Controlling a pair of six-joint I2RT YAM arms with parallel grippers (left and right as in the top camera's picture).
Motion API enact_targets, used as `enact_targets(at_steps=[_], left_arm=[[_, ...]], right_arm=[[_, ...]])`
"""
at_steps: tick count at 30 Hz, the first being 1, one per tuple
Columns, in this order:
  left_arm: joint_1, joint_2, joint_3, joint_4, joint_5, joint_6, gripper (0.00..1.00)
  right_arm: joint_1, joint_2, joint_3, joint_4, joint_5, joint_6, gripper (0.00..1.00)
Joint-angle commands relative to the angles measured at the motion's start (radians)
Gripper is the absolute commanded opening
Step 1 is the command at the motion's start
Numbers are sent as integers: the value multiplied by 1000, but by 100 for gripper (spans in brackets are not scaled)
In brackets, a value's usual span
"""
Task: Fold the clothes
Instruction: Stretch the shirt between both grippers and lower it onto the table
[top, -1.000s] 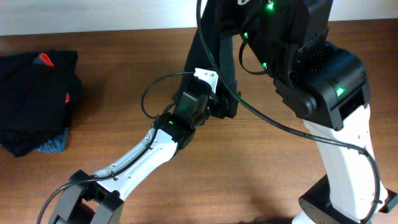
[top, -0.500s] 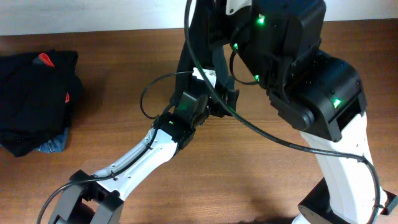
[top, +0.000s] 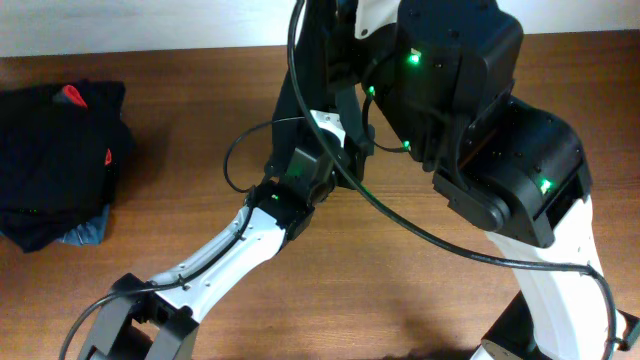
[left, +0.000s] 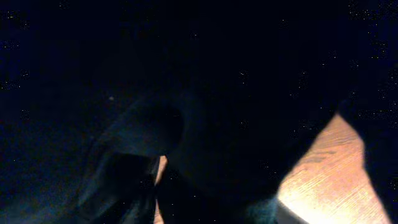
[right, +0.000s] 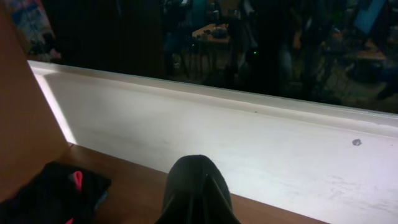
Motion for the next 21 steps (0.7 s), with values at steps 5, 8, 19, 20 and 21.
enact_targets(at_steps=[5,8,19,20,21], left_arm=[[4,-29,10,-45,-8,16,0],[4,-66,10,-129,-10,74,1],[103,-413,10,-403,-272,208,0],[140,-439,10,-402,-272,208,0],[202,-472,10,-393,-270,208,0]], right_arm=[[-6,-31,28,-14,182,-23,4],[-72,-32,27,-64,184,-17,4],[-421,-31,27,-343,96,60,4],[-453,-31,27,-385,45,60,4],[-476,-31,27,-421,6,60,4]])
